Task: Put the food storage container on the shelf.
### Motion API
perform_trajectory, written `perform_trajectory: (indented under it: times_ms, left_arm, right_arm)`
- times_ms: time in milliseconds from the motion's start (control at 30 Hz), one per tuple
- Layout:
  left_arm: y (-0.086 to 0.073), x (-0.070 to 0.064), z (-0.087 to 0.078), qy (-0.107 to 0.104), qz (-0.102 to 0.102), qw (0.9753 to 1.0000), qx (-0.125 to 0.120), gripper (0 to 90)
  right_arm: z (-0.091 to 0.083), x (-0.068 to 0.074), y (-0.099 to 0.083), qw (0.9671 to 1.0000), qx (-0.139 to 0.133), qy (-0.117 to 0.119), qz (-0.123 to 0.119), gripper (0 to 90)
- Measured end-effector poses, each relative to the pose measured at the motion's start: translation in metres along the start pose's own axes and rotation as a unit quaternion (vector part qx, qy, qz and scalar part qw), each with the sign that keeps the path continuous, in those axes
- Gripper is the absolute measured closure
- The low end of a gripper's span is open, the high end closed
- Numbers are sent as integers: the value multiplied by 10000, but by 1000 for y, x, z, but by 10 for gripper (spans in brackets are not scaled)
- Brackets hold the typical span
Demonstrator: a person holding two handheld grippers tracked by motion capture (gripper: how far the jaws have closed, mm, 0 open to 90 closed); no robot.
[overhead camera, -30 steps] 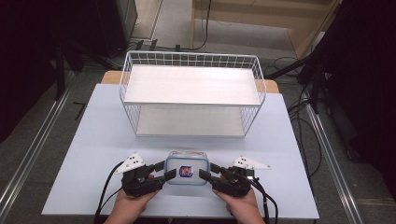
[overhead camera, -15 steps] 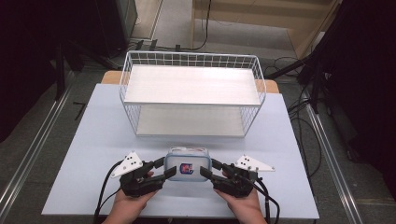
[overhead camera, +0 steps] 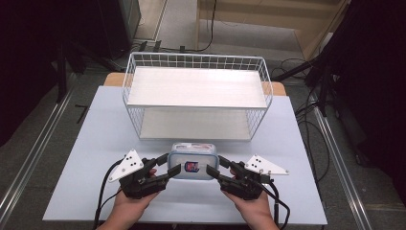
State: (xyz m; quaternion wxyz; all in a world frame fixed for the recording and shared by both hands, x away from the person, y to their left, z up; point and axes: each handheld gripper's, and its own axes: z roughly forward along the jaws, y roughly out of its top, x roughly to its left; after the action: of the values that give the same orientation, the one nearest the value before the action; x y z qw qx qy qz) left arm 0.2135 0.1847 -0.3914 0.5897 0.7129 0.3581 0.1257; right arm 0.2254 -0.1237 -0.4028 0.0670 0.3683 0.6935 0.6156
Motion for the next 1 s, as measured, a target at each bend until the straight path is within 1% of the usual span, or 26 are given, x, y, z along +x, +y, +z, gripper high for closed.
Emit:
perform_trajectory:
  times_ms: [100,167,333,400,433,533,600,633,667,733,1000]
  left_arm:
    - [5,-1,-1,-2,96,9999,-42,488]
    - [8,-1,-2,6,138,9999,-93,488]
    - [16,-3,-3,0,238,9995,-230,488]
    - [20,-4,-3,-4,258,9993,-262,488]
    - [22,-4,-3,10,301,9992,-257,488]
    - [26,-5,-2,7,316,9990,-328,488]
    - [30,-5,-2,16,367,9987,-342,488]
    - [31,-5,-1,8,353,9987,-376,488]
    - [33,-4,-1,19,378,9986,-358,488]
    - [35,-4,-1,11,393,9984,-400,488]
    - [47,-4,-1,-17,486,9975,-509,488]
  right_arm:
    - [-1,1,4,9999,-85,-10,-79,512]
    - [-2,2,7,9999,-136,8,-92,512]
    - [-4,5,15,9993,-267,-19,-245,512]
    - [-5,6,19,9990,-321,-29,-305,513]
    - [-5,6,21,9990,-318,-26,-321,512]
    - [-6,6,27,9987,-370,-17,-355,512]
    - [-7,5,30,9985,-403,-18,-370,512]
    - [-7,5,31,9983,-434,-20,-376,512]
    - [-7,5,32,9983,-449,-9,-377,512]
    - [-7,4,34,9982,-488,-10,-360,512]
    - [-8,7,47,9967,-605,-54,-547,511]
